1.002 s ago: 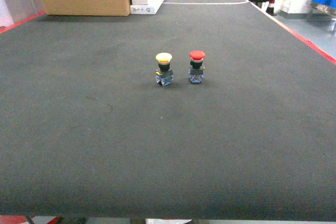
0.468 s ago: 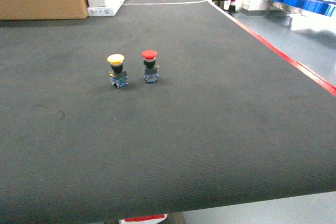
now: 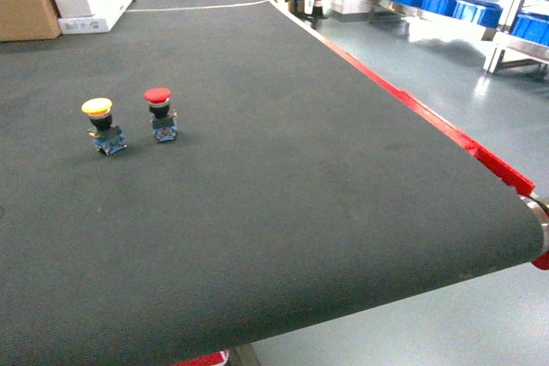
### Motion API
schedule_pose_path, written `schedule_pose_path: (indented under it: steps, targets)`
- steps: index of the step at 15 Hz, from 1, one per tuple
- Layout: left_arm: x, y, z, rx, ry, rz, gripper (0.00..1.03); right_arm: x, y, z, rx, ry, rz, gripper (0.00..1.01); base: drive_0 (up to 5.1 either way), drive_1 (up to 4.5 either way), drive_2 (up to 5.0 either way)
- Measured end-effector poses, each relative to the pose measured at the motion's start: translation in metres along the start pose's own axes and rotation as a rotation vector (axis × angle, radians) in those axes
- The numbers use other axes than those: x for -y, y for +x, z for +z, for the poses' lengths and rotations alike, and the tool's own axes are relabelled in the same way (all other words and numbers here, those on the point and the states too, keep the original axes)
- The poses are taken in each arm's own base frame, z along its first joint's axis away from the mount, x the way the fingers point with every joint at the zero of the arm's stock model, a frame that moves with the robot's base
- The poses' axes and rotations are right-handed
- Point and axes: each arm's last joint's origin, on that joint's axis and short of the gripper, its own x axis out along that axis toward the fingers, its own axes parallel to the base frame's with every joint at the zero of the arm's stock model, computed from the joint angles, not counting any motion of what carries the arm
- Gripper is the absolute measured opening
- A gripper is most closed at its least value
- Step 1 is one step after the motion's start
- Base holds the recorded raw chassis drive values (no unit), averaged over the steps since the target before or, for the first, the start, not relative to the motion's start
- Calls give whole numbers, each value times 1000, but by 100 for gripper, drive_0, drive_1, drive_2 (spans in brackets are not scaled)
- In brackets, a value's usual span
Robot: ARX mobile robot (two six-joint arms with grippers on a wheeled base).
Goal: Pick blue part to blue bin on bottom shelf
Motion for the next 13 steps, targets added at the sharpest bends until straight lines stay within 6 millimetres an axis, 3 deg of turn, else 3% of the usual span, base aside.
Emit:
schedule_pose_path:
  steps: [13]
  targets:
    - [0,0,0,0,0,0,44,0,0,0,0,0,0,98,-162,-162,-162]
